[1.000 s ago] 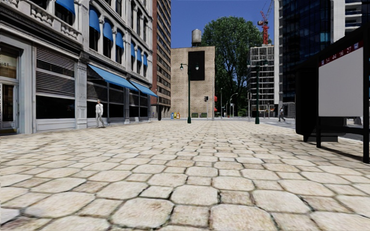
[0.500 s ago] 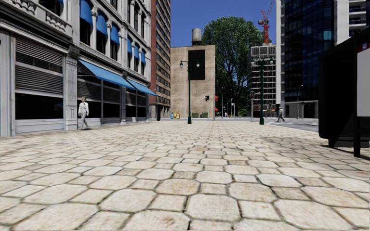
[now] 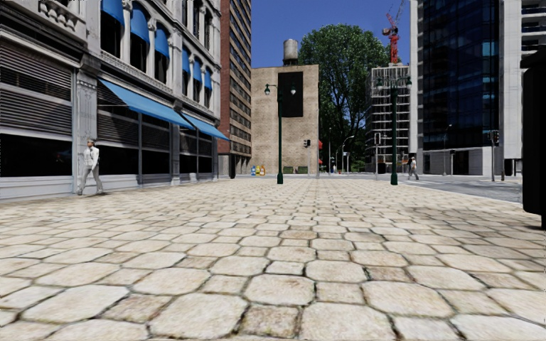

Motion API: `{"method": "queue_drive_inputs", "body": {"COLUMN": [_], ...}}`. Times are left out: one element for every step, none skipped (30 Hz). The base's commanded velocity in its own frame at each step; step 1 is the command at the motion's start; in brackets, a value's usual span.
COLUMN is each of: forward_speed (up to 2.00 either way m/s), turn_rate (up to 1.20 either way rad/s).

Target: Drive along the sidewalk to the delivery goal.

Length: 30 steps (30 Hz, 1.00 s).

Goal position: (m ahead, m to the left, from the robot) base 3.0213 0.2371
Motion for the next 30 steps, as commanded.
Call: {"method": "queue_drive_inputs", "body": {"forward_speed": [2.00,2.00,2.00,2.00,2.00,2.00,2.00,2.00,2.00,2.00,2.00,2.00,2.00,2.00,2.00,2.00,2.00,2.00,2.00,2.00,2.00,2.00,2.00,2.00,2.00,2.00,2.00,2.00,2.00,2.00], "turn_rate": [0.00,0.00,0.00,0.00,0.00,0.00,0.00,0.00,0.00,0.00,0.00,0.00,0.00,0.00,0.00,0.00,0.00,0.00,0.00,0.00,0.00,0.00,0.00,0.00,0.00,0.00,0.00,0.00,0.00,0.00]}}
